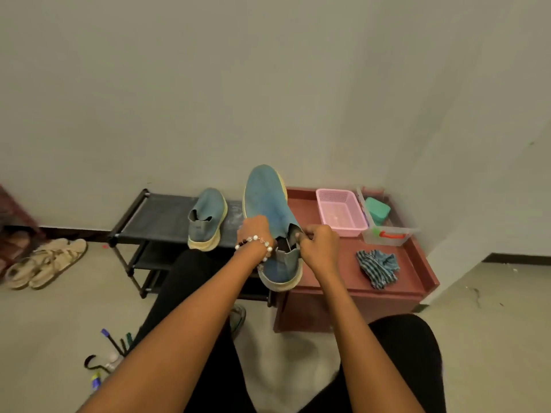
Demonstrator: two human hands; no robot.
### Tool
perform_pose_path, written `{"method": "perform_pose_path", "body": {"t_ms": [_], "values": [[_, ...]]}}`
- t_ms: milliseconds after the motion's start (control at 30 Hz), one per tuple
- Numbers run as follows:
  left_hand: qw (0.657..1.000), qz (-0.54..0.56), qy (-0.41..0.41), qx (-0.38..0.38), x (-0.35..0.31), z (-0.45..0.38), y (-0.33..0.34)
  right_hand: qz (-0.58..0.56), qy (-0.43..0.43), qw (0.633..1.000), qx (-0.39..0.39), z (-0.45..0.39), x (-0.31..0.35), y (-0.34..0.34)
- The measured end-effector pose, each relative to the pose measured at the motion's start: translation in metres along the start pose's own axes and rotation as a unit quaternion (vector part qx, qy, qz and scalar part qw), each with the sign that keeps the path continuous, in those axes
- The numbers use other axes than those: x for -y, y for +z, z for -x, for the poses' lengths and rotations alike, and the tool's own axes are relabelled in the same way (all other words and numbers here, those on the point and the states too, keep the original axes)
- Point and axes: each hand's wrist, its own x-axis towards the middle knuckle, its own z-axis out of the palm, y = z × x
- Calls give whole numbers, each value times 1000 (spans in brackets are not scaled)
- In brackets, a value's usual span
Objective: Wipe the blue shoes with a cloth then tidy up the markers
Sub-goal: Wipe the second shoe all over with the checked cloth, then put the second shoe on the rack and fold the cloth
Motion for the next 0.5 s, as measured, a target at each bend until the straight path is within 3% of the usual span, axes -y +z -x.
{"method": "perform_pose_path", "body": {"t_ms": [167,300,500], "values": [[992,53,-45,-102,73,-15,-55,-65,11,998,14,-19,54,58],[957,170,-135,-194,139,-53,-84,-102,51,992,52,-44,97,135],[928,188,-208,-245,219,-130,-91,-77,58,984,150,-86,141,251]]}}
